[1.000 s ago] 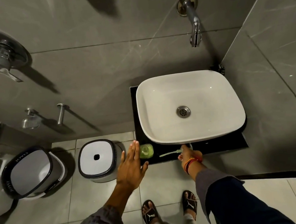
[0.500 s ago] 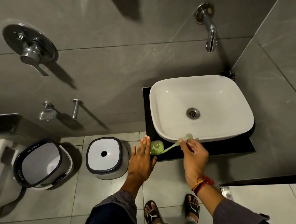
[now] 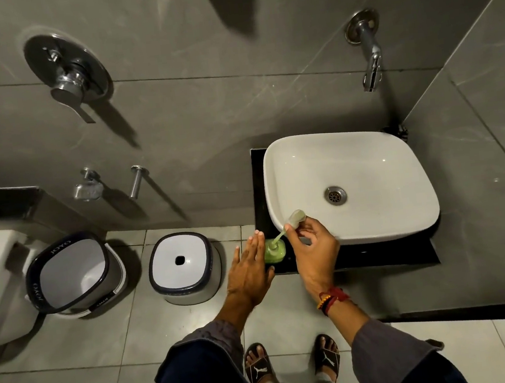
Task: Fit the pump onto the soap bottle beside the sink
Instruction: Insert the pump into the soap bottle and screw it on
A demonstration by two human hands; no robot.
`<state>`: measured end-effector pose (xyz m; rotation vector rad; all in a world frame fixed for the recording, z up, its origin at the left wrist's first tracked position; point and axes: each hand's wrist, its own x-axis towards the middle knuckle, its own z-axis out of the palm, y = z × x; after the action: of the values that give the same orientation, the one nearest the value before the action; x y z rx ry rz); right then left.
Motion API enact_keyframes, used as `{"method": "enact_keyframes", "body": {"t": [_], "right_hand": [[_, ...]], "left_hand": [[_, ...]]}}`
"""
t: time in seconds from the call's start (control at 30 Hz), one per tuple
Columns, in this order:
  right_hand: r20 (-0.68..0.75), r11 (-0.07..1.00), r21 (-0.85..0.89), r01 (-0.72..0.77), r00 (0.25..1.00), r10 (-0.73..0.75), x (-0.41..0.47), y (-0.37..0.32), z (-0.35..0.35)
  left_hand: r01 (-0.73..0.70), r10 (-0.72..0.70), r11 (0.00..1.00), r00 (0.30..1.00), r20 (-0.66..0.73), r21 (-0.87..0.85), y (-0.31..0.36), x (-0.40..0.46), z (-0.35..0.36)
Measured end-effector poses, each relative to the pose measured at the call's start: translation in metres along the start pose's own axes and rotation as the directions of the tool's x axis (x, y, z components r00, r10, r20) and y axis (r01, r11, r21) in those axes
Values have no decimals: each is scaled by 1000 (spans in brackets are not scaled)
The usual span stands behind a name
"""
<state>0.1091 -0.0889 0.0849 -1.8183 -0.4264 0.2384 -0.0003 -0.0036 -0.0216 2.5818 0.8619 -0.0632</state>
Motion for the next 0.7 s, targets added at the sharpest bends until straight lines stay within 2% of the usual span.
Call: {"method": "enact_keyframes", "body": {"t": [0.17,0.3,0.47,0.7], "right_hand": [[65,996,-88,-5,998,11,-4,12,6],[151,972,-233,-14,987,50,-5,23,19],[185,928,-373,-5,980,79,-6,36,32],[232,891,-451,54,971,58,-7,40,35]], "left_hand": [[-5,5,1000,1000,5,-2,-2,0,2],[1,-1,1000,1000,6,-4,-2,0,3],[6,-7,998,1000,-12,-57,1,-5,4],[10,-11,994,1000,-13,-112,1,-6,6]]}}
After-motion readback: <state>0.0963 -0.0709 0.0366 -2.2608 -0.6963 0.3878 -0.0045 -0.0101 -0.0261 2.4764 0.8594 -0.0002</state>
